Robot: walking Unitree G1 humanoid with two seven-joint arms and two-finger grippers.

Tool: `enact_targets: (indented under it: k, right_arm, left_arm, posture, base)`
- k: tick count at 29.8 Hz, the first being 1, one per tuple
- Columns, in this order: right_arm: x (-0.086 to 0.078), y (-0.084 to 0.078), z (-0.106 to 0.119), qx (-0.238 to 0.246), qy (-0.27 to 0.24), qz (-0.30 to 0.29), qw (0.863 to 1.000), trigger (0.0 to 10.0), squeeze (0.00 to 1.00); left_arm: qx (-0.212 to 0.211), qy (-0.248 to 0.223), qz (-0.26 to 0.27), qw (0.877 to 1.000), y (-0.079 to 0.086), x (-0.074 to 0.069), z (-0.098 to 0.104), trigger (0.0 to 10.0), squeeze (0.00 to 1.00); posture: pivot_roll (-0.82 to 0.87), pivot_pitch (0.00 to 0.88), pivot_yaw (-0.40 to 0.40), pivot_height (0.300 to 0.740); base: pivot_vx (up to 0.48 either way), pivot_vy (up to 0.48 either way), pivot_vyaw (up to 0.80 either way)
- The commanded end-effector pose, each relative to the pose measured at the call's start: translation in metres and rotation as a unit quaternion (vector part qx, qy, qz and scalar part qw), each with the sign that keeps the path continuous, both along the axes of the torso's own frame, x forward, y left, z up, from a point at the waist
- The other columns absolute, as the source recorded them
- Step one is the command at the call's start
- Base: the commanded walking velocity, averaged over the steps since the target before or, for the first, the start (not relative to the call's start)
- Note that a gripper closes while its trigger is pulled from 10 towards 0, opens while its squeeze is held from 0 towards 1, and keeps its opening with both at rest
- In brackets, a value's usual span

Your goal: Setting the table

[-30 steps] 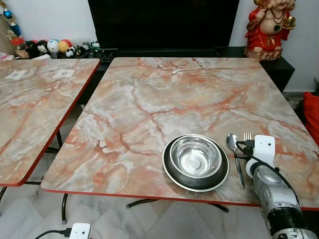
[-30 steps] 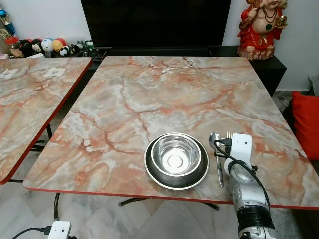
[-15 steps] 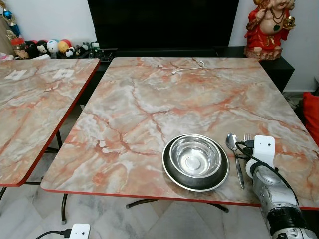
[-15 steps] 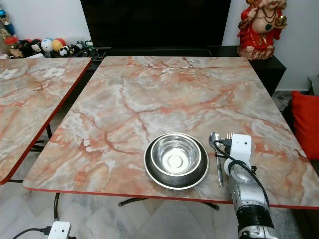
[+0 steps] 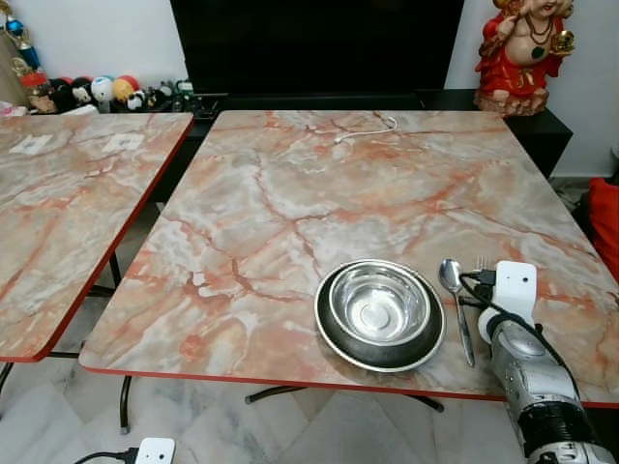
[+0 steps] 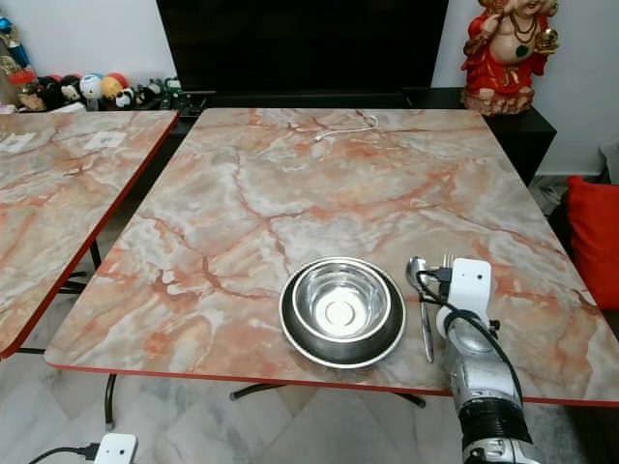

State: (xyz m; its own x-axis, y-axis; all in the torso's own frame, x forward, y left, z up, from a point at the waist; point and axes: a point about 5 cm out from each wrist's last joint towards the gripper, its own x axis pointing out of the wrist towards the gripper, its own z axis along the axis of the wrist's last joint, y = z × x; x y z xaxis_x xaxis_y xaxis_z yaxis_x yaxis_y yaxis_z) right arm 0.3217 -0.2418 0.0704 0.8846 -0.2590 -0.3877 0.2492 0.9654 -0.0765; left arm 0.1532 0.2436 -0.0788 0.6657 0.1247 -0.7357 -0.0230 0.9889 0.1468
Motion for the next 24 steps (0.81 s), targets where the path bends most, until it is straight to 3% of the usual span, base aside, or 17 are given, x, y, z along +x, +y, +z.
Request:
enact_targets:
  k: [1,4,5,12,15,19,24]
  right_arm:
    - [0.002,0.001,0.004,0.004,-0.008,0.0,1.0,10.0,0.96]
    - [0.002,0.001,0.004,0.0,-0.008,-0.001,1.0,10.0,0.94]
    - [0.002,0.001,0.004,0.0,-0.009,-0.002,1.0,10.0,0.0]
    - [0.002,0.0,0.006,0.001,-0.021,-0.008,1.0,10.0,0.0]
    - [0.004,0.002,0.019,0.023,-0.083,-0.014,0.996,10.0,0.0]
    - [0.001,0.003,0.038,0.012,-0.17,-0.021,0.985,10.0,0.0]
    - [-0.011,-0.002,0.044,-0.007,-0.218,-0.049,0.975,10.0,0.0]
  left_arm:
    - [0.002,0.014,0.011,1.0,0.004,-0.006,-0.002,10.0,0.0]
    - [0.002,0.014,0.012,1.0,0.004,-0.006,-0.002,10.0,0.0]
    - [0.002,0.015,0.012,1.0,0.004,-0.006,-0.002,10.0,0.0]
    - [0.002,0.018,0.011,1.0,0.004,-0.007,-0.003,10.0,0.0]
    - [0.002,0.019,0.008,1.0,0.004,-0.007,-0.003,10.0,0.0]
    - [0.006,0.023,-0.002,1.0,0.003,-0.008,-0.004,10.0,0.0]
    - [0.007,0.029,0.005,1.0,0.004,-0.012,-0.005,10.0,0.0]
  posture:
    - [-0.01,0.022,0.028,0.74]
    - [-0.01,0.022,0.028,0.74]
    - [-0.01,0.022,0.028,0.74]
    - [-0.01,0.021,0.028,0.74]
    - [-0.02,0.02,0.028,0.74]
    - [-0.02,0.02,0.026,0.74]
    - [-0.02,0.021,0.027,0.74]
  base:
    - [0.0,0.0,0.0]
    - [0.0,0.0,0.0]
    - [0.0,0.0,0.0]
    - [0.0,0.0,0.0]
    - [0.0,0.0,0.0]
    - [0.0,0.0,0.0]
    - [0.0,0.0,0.0]
